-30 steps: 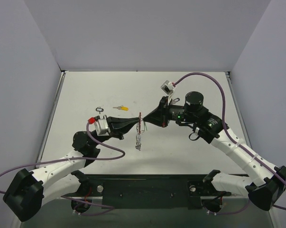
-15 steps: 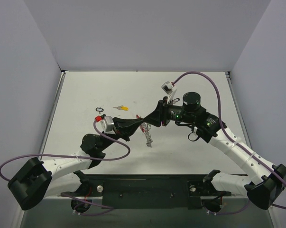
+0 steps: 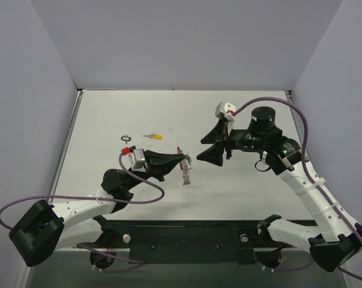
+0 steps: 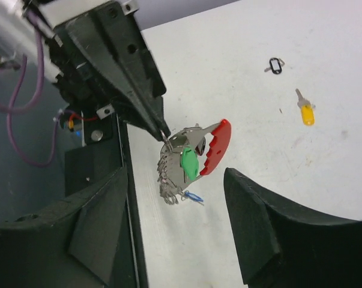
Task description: Put the keys on the keyring
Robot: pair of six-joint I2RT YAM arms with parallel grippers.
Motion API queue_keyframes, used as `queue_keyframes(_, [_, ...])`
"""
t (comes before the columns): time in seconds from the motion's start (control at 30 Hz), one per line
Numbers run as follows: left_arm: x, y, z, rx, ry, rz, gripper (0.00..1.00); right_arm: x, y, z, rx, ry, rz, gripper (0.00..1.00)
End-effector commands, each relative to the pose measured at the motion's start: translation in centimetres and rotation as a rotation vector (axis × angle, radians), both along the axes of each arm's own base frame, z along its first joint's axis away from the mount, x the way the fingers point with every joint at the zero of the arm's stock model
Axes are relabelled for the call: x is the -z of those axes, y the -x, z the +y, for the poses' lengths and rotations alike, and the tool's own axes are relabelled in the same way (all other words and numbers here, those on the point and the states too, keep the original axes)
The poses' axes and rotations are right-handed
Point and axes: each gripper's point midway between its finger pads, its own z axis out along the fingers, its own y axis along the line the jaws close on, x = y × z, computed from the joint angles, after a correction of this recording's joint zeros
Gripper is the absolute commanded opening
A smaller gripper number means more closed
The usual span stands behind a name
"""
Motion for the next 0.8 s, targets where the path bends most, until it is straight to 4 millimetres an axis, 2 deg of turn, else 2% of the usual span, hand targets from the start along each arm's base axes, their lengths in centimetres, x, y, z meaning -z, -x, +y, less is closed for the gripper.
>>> queue_keyframes(0.0, [-6.8, 3.6, 0.9, 0.119, 0.149, -0.219, 0.00, -0.3, 4.2, -0.5, -0.319, 0.013, -0.237, 0.56])
queue_keyframes(0.27, [-6.1, 4.0, -0.7, 0.184, 0.089, -0.243, 0.00, 3.0, 5.0, -1.3, -0.324, 0.061, -0.263, 0.42])
queue_keyframes(0.57, [-6.2, 3.7, -2.6, 0.230, 0.088, -0.241, 0.00, 1.6, 5.6, -1.2, -0.313, 0.009, -0.282, 0.32])
queue_keyframes(0.77, [-6.4, 4.3, -3.4, 0.260, 0.100, -0.240, 0.00, 1.1, 4.8, -0.8, -0.252, -0.042, -0.259, 0.29])
